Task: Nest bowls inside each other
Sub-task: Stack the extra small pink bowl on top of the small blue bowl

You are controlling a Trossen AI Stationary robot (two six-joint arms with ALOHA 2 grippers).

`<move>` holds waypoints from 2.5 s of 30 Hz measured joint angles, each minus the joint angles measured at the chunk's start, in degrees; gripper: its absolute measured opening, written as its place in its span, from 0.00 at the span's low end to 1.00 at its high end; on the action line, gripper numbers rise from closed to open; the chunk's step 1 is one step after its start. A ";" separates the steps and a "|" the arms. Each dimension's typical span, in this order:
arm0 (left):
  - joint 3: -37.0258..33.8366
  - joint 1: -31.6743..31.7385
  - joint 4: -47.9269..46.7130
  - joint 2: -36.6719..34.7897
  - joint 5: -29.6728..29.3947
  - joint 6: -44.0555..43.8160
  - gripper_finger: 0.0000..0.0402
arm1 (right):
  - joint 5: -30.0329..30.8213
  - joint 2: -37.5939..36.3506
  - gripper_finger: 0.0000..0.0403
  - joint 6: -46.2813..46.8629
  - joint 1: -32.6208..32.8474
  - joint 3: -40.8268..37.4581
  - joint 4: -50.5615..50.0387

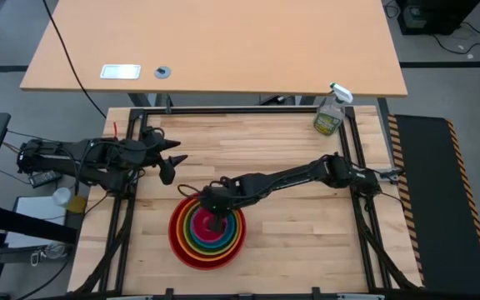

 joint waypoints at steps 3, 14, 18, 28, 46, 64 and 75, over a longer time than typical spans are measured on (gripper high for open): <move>0.00 0.00 -0.04 0.02 0.00 -0.20 0.64 | -3.34 0.30 0.09 -0.13 -0.38 0.00 -0.48; 0.00 -0.04 -0.44 -0.11 0.82 -1.14 0.64 | -4.38 -0.20 0.19 -0.35 -1.41 0.02 -1.45; 0.00 -0.04 -0.81 -0.11 0.80 -1.05 0.64 | -5.26 -0.40 0.26 -0.37 -2.00 0.00 -2.71; 0.00 -0.04 -3.06 0.02 0.72 0.87 0.64 | -9.94 -4.25 0.34 -1.85 -5.26 0.00 -7.60; 0.00 0.00 -1.73 0.04 -0.16 0.86 0.64 | -11.75 -4.34 0.33 -30.60 -3.29 -0.14 -3.28; 0.00 -0.04 0.74 -0.10 -0.24 -2.03 0.64 | -8.53 -1.51 0.33 -26.10 -3.25 -0.10 -4.38; 0.00 -1.14 1.78 -2.08 3.01 -2.17 0.64 | -1.00 -10.51 0.32 -12.71 -4.99 -0.07 -10.17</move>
